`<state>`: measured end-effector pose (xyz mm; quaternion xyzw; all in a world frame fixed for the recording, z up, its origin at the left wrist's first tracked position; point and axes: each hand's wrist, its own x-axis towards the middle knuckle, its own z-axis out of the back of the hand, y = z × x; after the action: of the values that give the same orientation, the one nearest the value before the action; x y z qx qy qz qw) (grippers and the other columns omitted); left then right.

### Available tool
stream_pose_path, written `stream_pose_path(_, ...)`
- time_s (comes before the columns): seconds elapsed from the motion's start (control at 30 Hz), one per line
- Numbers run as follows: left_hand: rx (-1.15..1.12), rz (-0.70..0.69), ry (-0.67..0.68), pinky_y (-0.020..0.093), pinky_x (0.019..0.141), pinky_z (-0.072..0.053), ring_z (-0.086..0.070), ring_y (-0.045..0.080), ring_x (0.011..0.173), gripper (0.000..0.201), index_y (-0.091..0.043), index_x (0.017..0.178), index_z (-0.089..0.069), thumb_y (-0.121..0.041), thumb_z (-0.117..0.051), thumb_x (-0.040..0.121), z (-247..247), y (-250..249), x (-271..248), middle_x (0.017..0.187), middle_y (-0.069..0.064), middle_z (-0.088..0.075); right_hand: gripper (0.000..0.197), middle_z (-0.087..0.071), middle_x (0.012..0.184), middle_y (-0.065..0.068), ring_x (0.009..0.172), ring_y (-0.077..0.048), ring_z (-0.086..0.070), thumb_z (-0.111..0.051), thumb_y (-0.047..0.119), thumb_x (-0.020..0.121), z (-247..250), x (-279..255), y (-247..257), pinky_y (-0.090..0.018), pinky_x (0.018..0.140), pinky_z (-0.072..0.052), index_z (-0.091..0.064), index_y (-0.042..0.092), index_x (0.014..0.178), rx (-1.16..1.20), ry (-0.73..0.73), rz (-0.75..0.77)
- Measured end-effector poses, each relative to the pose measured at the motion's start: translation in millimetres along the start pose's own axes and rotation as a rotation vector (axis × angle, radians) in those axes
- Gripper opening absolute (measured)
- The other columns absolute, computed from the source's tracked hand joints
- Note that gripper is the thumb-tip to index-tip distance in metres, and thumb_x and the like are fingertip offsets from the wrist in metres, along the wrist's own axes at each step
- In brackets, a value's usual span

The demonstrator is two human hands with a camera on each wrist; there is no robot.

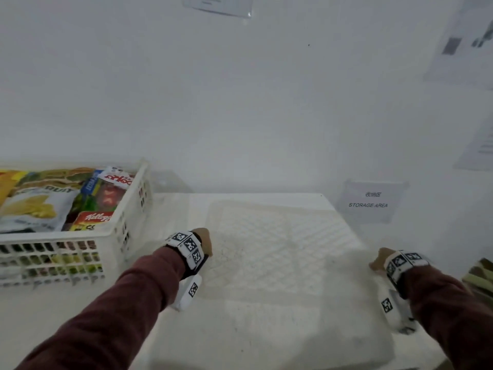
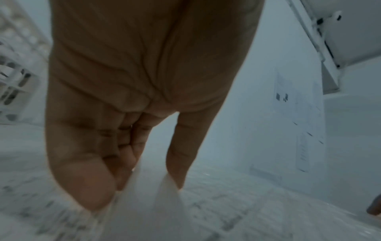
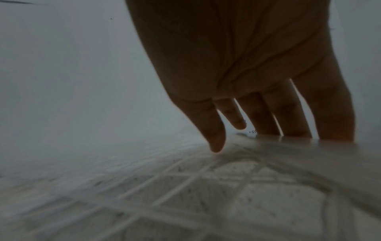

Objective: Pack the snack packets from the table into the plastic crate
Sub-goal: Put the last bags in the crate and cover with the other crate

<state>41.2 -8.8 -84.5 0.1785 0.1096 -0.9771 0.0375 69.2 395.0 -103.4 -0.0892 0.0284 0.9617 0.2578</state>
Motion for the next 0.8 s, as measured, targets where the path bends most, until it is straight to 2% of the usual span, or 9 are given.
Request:
stream_pose_path(0.1,-0.087,0.002,-0.03,0.032,0.105,-0.033,-0.038,0.028,0.133,0.057,0.005,0.137,-0.033,-0.017,-0.058,0.091,9,-5,4,0.144,0.019,-0.037,0.044,-0.053,0.134,-0.007,0.124,-0.019,-0.051,-0.052,0.028,0.092,1,7,-6,-0.022,0.098,-0.042,-0.046,0.009,0.132,-0.055,0.008,0.012)
stream_pose_path(0.27,-0.259,-0.032,-0.098,0.042,0.097,-0.042,-0.047,0.036,0.123,0.055,0.006,0.134,-0.029,-0.007,-0.058,0.089,30,-11,-2,0.135,0.025,-0.043,0.05,-0.053,0.133,-0.005,0.124,-0.018,-0.051,-0.053,0.035,0.09,4,26,-21,-0.021,0.097,-0.042,-0.046,0.008,0.132,-0.011,-0.057,0.034)
stream_pose_path(0.33,-0.323,-0.061,-0.153,0.042,0.093,-0.045,-0.051,0.037,0.118,0.056,0.004,0.134,-0.027,-0.006,-0.058,0.088,42,-7,-8,0.131,0.026,-0.047,0.051,-0.057,0.124,-0.011,0.121,-0.024,-0.053,-0.061,0.034,0.086,14,33,-18,-0.024,0.087,-0.044,-0.052,0.003,0.126,0.059,-0.059,0.017)
stream_pose_path(0.4,-0.368,-0.1,-0.186,0.039,0.089,-0.047,-0.053,0.035,0.116,0.064,-0.001,0.14,-0.021,-0.006,-0.058,0.088,58,2,-19,0.132,0.022,-0.046,0.048,-0.057,0.115,-0.016,0.119,-0.027,-0.053,-0.065,0.029,0.084,27,47,-13,-0.027,0.083,-0.043,-0.055,0.0,0.121,0.068,-0.062,0.021)
stream_pose_path(0.47,-0.466,-0.143,-0.167,0.038,0.078,-0.05,-0.055,0.033,0.107,0.078,-0.013,0.148,-0.011,-0.005,-0.059,0.088,75,15,-37,0.131,0.018,-0.044,0.044,-0.054,0.119,-0.016,0.116,-0.027,-0.052,-0.064,0.03,0.085,52,29,5,-0.03,0.093,-0.042,-0.055,0.001,0.116,0.152,-0.084,0.018)
stream_pose_path(0.53,-0.64,-0.168,-0.147,0.035,0.07,-0.05,-0.055,0.029,0.096,0.079,-0.022,0.149,-0.007,-0.004,-0.055,0.09,93,36,-59,0.117,0.013,-0.045,0.024,-0.055,0.103,-0.018,0.096,-0.027,-0.054,-0.062,0.023,0.087,71,11,27,-0.035,0.092,-0.044,-0.056,0.002,0.097,0.239,-0.08,0.09)
stream_pose_path(0.63,-0.728,-0.182,-0.279,0.03,0.07,-0.05,-0.057,0.028,0.089,0.07,-0.021,0.149,-0.009,-0.005,-0.049,0.094,120,84,-85,0.1,0.004,-0.048,0.016,-0.055,0.082,-0.016,0.076,-0.031,-0.054,-0.062,0.009,0.086,91,-17,68,-0.041,0.074,-0.053,-0.05,0.004,0.095,0.491,-0.05,0.198)
stream_pose_path(0.73,-0.631,-0.095,-0.536,0.029,0.073,-0.05,-0.057,0.026,0.089,0.07,-0.01,0.148,-0.017,-0.004,-0.056,0.09,137,158,-98,0.111,0.008,-0.053,0.027,-0.055,0.074,-0.017,0.059,-0.027,-0.051,-0.063,-0.002,0.083,101,-56,125,-0.025,0.038,-0.051,-0.047,0.003,0.104,0.733,0.063,0.272)
stream_pose_path(0.8,-0.612,0.002,-0.604,0.022,0.053,-0.047,-0.053,0.018,0.068,0.056,0.001,0.141,-0.033,-0.002,-0.055,0.089,144,213,-104,0.102,0.011,-0.053,0.019,-0.056,0.069,-0.017,0.056,-0.026,-0.052,-0.064,-0.004,0.082,100,-85,171,-0.024,0.037,-0.05,-0.051,0.0,0.095,0.74,0.096,0.354)
